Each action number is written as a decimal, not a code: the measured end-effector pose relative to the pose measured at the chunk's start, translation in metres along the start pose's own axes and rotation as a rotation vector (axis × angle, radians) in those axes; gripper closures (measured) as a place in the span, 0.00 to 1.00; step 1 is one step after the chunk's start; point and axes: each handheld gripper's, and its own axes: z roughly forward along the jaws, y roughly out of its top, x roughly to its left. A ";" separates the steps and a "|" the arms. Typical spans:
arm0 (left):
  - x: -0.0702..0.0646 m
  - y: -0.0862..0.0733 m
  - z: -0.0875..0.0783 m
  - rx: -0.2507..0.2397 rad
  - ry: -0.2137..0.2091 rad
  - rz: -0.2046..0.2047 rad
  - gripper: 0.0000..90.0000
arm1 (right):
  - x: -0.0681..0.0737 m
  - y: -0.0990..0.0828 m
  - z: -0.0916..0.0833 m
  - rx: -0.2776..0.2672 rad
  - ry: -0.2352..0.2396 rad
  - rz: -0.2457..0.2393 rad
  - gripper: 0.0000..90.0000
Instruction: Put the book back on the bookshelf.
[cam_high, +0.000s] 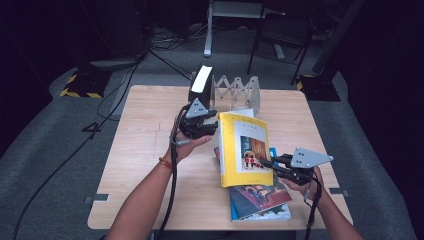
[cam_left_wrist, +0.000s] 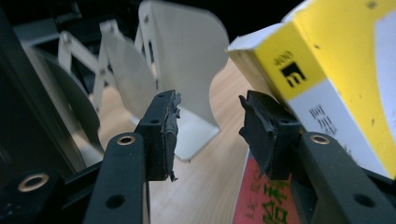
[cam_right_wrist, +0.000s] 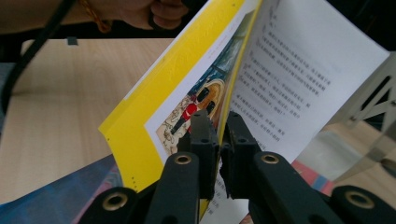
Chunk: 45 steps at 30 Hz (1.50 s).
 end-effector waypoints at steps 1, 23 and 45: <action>-0.002 0.005 -0.002 -0.006 -0.004 0.010 0.61 | 0.001 0.000 0.000 -0.007 -0.019 -0.014 0.95; -0.061 -0.024 -0.035 0.008 -0.070 0.102 0.43 | 0.041 -0.023 -0.023 -0.019 -0.135 -0.113 0.97; -0.108 -0.106 -0.022 0.207 -0.208 0.143 0.37 | 0.043 -0.026 -0.027 -0.016 -0.117 -0.102 0.97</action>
